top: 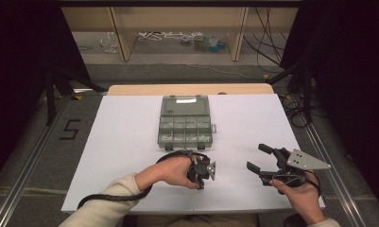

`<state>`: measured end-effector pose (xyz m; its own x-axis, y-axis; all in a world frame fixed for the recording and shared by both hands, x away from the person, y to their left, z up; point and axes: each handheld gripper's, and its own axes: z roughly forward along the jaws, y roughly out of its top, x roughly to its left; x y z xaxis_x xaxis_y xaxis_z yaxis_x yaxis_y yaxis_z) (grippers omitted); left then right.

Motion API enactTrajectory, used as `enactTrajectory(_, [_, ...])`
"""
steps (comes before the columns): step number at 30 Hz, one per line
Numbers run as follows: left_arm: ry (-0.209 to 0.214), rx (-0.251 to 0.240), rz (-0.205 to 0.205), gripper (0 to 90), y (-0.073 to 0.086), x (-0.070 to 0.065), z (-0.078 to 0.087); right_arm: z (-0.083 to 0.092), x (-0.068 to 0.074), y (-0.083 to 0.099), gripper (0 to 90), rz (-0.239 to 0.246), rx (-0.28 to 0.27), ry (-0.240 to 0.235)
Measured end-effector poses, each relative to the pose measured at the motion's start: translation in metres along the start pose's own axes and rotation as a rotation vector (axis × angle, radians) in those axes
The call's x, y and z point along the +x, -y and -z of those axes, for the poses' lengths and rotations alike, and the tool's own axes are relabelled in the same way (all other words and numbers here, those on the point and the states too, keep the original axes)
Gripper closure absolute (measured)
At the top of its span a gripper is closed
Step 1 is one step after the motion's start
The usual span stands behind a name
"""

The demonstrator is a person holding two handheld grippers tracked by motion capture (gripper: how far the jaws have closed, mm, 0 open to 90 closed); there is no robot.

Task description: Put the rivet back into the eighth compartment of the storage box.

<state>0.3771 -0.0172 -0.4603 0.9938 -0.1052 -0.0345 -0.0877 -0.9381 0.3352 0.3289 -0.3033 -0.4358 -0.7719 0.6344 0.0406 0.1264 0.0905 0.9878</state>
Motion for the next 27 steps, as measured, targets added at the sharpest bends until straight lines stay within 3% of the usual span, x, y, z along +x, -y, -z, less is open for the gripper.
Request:
enactTrajectory(5, [-0.016,0.001,-0.014,82.1,0.001,0.000,0.002,0.001,0.000,0.000,21.4,0.002,0.014,-0.008])
enactTrajectory(6, [-0.013,-0.017,0.005,82.1,0.001,-0.001,0.002,0.001,0.000,-0.001,21.4,0.003,0.015,-0.008])
enactTrajectory(7, [-0.022,-0.013,-0.013,82.1,0.001,0.001,0.004,0.001,0.000,0.000,21.4,0.003,0.014,-0.008])
enactTrajectory(18, [-0.099,-0.131,0.000,82.0,0.007,0.000,0.023,0.001,0.000,-0.001,21.5,0.002,0.015,-0.008])
enactTrajectory(27, [-0.136,-0.219,0.039,82.1,0.020,0.000,0.035,0.002,0.000,-0.001,21.5,0.002,0.017,-0.015])
